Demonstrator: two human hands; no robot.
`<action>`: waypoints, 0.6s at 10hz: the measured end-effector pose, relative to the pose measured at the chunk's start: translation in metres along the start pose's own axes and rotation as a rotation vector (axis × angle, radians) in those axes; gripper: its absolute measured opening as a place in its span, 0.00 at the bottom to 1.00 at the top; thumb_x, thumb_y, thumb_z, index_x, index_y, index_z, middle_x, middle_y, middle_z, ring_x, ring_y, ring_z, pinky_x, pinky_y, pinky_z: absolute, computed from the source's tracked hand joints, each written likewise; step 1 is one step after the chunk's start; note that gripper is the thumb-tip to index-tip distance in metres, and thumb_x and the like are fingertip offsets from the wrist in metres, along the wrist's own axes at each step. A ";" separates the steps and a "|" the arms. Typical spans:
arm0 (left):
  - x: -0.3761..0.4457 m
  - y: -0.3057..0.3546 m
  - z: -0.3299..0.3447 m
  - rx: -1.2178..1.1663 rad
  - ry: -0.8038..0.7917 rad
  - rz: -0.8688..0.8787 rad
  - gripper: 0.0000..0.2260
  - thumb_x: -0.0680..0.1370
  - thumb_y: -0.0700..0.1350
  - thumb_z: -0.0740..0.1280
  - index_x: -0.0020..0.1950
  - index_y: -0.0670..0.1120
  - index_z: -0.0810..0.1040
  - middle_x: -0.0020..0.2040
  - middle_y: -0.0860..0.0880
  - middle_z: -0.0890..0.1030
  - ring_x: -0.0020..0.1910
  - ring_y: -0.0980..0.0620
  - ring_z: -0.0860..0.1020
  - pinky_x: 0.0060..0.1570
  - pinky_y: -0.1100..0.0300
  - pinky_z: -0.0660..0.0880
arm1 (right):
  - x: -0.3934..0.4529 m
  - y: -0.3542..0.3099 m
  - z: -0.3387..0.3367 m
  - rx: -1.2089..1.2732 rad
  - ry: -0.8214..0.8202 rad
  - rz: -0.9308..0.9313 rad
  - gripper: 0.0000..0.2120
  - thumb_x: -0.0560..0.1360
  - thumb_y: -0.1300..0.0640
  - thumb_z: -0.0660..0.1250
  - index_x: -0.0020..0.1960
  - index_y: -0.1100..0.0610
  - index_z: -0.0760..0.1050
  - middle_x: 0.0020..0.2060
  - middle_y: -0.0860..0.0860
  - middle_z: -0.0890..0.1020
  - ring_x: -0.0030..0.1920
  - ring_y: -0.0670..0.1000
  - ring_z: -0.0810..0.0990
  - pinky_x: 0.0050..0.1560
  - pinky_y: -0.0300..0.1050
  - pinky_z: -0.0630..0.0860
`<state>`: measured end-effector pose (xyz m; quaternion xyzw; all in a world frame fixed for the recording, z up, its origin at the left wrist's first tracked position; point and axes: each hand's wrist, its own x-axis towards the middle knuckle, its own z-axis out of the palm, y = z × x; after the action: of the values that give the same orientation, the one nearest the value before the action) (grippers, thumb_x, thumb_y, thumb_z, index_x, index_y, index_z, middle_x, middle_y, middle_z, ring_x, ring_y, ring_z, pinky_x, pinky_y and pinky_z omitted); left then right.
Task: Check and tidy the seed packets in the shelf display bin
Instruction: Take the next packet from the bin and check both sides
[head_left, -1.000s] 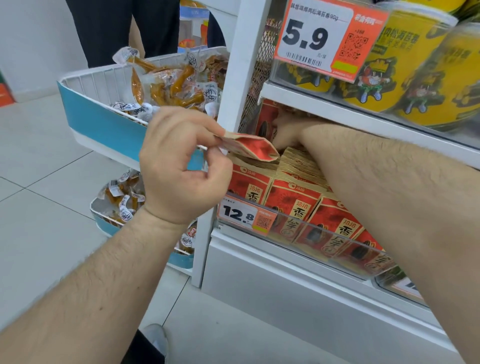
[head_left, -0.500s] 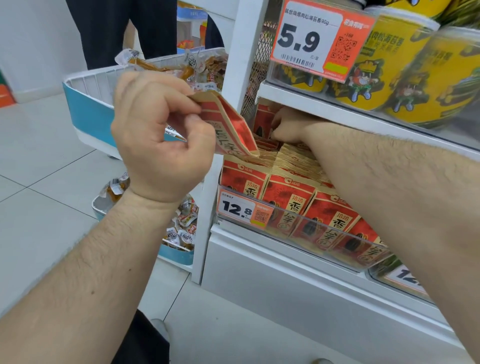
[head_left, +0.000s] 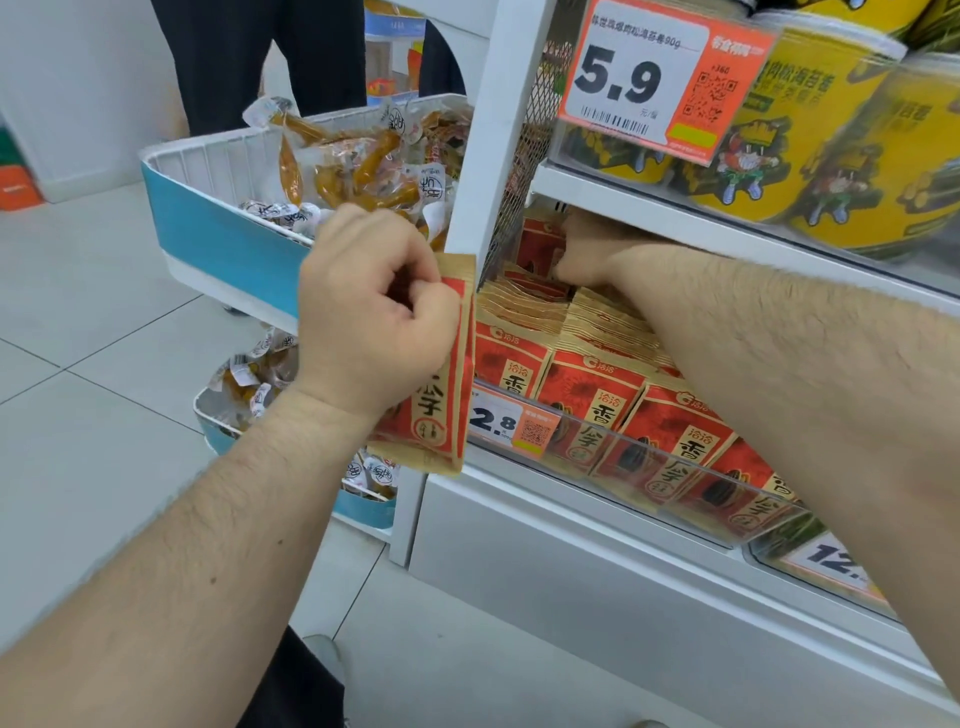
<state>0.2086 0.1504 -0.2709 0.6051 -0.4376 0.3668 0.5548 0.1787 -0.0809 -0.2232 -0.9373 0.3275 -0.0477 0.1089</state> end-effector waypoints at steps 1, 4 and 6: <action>-0.008 0.001 0.006 -0.035 -0.112 -0.088 0.05 0.66 0.36 0.59 0.30 0.39 0.71 0.28 0.45 0.71 0.32 0.47 0.68 0.33 0.52 0.66 | -0.001 -0.003 0.000 0.014 -0.025 0.006 0.15 0.76 0.59 0.63 0.63 0.60 0.74 0.58 0.60 0.79 0.58 0.61 0.78 0.49 0.46 0.72; -0.021 0.002 0.023 -0.001 -0.337 -0.347 0.06 0.68 0.41 0.60 0.31 0.42 0.72 0.29 0.55 0.69 0.35 0.54 0.68 0.35 0.66 0.63 | -0.001 -0.003 0.004 0.065 0.027 0.036 0.15 0.78 0.59 0.57 0.62 0.60 0.73 0.60 0.59 0.78 0.58 0.58 0.78 0.58 0.51 0.76; -0.022 0.002 0.026 -0.009 -0.404 -0.399 0.06 0.68 0.43 0.60 0.31 0.44 0.72 0.30 0.55 0.72 0.37 0.57 0.70 0.37 0.66 0.64 | -0.003 -0.001 0.004 0.067 0.029 0.023 0.14 0.78 0.58 0.57 0.60 0.59 0.75 0.58 0.59 0.79 0.56 0.57 0.79 0.56 0.51 0.77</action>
<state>0.1980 0.1276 -0.2939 0.7376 -0.4133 0.1205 0.5202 0.1778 -0.0773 -0.2269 -0.9286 0.3379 -0.0707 0.1359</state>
